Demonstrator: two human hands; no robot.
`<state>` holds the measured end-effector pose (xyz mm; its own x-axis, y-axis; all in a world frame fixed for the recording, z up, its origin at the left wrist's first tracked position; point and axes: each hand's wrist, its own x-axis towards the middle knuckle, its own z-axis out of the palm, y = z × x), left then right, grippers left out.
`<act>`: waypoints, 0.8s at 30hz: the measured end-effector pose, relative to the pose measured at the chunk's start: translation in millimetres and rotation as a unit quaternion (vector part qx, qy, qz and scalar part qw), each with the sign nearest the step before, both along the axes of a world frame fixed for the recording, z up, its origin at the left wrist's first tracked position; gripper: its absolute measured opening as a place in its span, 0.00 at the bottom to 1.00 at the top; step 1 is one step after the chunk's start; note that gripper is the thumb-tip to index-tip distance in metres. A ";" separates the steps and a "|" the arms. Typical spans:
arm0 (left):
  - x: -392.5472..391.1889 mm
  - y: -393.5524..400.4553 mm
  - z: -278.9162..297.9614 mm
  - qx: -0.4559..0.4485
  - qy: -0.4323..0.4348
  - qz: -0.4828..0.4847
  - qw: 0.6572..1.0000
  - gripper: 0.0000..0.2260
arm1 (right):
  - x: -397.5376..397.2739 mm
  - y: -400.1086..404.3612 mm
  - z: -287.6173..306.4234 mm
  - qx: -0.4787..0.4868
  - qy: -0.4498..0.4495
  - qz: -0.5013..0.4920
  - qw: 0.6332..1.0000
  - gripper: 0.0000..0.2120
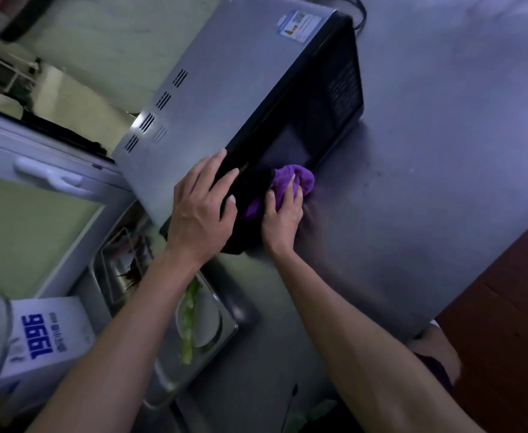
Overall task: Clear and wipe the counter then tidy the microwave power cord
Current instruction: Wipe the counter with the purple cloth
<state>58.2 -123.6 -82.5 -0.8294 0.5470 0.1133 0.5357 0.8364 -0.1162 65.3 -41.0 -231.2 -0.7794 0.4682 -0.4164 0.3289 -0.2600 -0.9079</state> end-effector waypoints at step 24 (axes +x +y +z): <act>129.5 -66.8 -105.0 0.180 -0.035 0.100 0.978 0.16 | 106.9 60.4 -27.4 0.365 0.038 0.356 0.859 0.26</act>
<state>187.7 -190.5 -187.5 -0.9282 0.3087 0.2078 0.3538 0.9052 0.2354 172.2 19.4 -258.6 -0.9885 -0.0250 -0.1492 0.1003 0.6301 -0.7700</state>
